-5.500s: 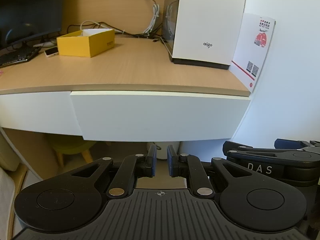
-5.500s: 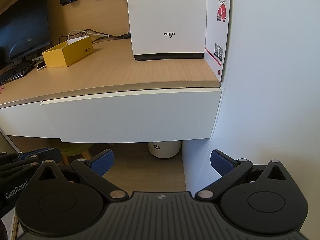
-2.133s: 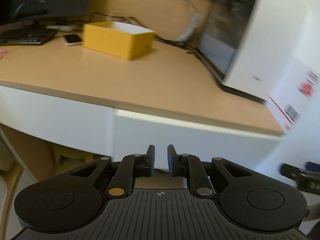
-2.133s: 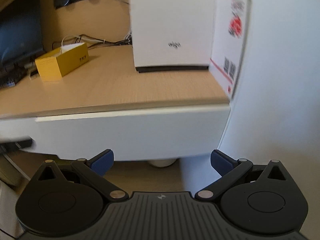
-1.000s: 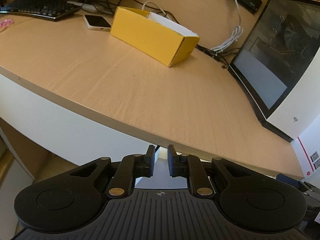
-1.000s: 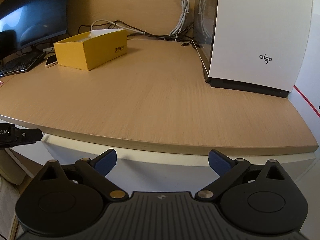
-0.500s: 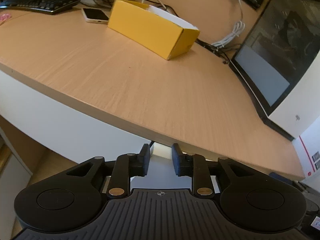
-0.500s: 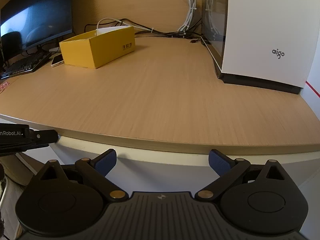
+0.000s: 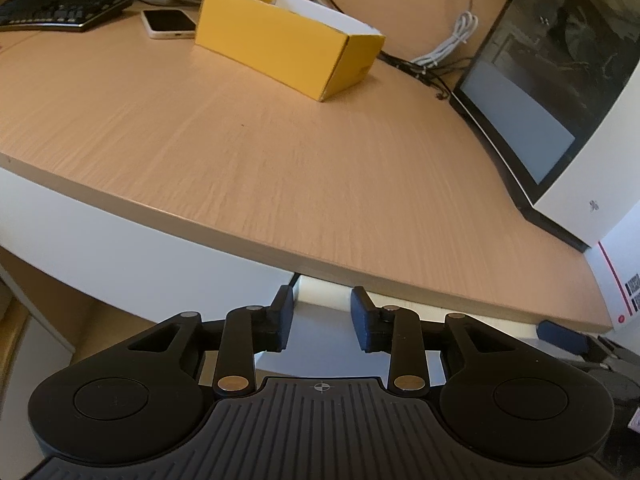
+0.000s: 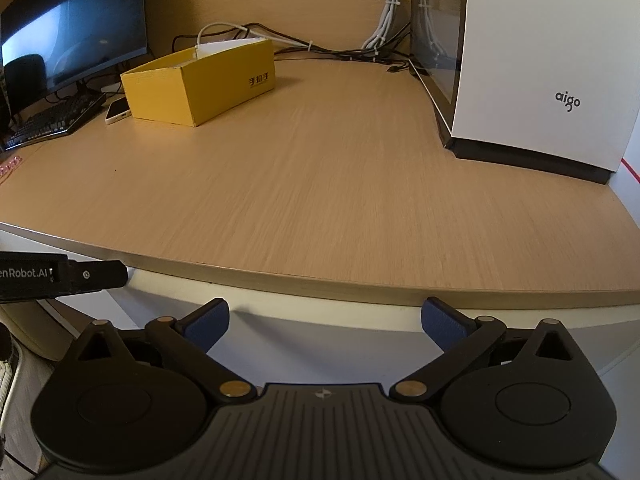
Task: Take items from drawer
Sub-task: 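Move both tools toward the white drawer front under the desk, then hook the right tool on the white drawer and pull it open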
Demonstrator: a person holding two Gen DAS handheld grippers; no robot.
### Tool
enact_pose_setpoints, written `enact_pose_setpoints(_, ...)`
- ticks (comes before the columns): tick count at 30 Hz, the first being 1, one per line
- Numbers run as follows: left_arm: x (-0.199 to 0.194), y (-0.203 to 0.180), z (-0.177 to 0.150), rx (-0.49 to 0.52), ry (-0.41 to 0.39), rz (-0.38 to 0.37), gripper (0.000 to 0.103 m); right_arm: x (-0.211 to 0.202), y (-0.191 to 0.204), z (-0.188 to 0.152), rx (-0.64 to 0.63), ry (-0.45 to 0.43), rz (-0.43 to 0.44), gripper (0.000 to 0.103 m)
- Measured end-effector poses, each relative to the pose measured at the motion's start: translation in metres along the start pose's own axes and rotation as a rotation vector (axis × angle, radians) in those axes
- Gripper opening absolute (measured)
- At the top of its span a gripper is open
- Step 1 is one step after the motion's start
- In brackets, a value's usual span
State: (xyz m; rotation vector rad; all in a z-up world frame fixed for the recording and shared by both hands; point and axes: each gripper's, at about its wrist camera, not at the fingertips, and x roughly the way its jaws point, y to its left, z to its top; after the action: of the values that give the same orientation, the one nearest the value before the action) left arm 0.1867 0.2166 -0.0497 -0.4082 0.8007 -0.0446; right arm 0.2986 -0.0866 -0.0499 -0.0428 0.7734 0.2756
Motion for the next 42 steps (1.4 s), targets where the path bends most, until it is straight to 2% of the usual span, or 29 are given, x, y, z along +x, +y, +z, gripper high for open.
enact_pose_setpoints(3, -0.001, 0.000, -0.001, 0.007, 0.011, -0.007, 0.034, 0.000, -0.002, 0.001, 0.012, 0.006, 0.006, 0.103)
enact_pose_setpoints(4, -0.001, 0.000, -0.002, 0.010, 0.019, -0.009, 0.029, 0.000, -0.002, 0.002, 0.020, 0.009, 0.010, 0.103)
enact_pose_setpoints(5, 0.002, 0.001, -0.004, 0.007, 0.048, -0.047, 0.007, -0.001, -0.004, 0.003, 0.029, 0.011, 0.017, 0.103)
enact_pose_setpoints(6, 0.008, 0.002, -0.008, -0.023, 0.108, -0.148, 0.007, -0.001, -0.005, 0.004, 0.037, 0.013, 0.022, 0.103)
enact_pose_setpoints(7, 0.011, -0.005, -0.013, -0.007, 0.121, -0.156, 0.009, -0.001, -0.006, 0.004, 0.044, 0.016, 0.028, 0.103)
enact_pose_setpoints(9, 0.010, -0.021, -0.022, 0.086, 0.104, -0.103, 0.010, -0.002, -0.008, 0.005, 0.048, 0.019, 0.037, 0.103)
enact_pose_setpoints(10, 0.008, -0.022, -0.025, 0.083, 0.098, -0.106, 0.012, -0.002, -0.009, 0.005, 0.046, 0.017, 0.043, 0.103)
enact_pose_setpoints(14, -0.003, -0.009, -0.030, 0.015, 0.049, -0.079, 0.013, -0.004, -0.009, -0.001, -0.005, -0.003, 0.046, 0.103)
enact_pose_setpoints(21, -0.008, 0.001, -0.031, -0.076, -0.012, -0.008, 0.013, -0.016, -0.019, -0.017, 0.013, -0.044, 0.103, 0.103)
enact_pose_setpoints(24, -0.006, -0.012, -0.033, -0.042, -0.009, -0.026, 0.013, -0.017, -0.028, -0.030, 0.066, -0.013, 0.134, 0.103)
enact_pose_setpoints(28, -0.002, -0.035, -0.040, 0.014, 0.001, -0.053, 0.013, -0.013, -0.059, -0.053, 0.227, 0.014, 0.183, 0.103)
enact_pose_setpoints(33, 0.020, -0.044, -0.071, 0.073, 0.008, -0.106, 0.013, 0.019, -0.092, -0.095, 0.361, 0.028, 0.240, 0.103)
enact_pose_setpoints(38, 0.044, -0.033, -0.097, 0.114, -0.007, -0.132, 0.013, 0.079, -0.113, -0.136, 0.506, -0.031, 0.404, 0.103)
enact_pose_setpoints(42, 0.048, -0.025, -0.111, 0.148, -0.044, -0.160, 0.013, 0.115, -0.123, -0.158, 0.543, -0.101, 0.510, 0.103)
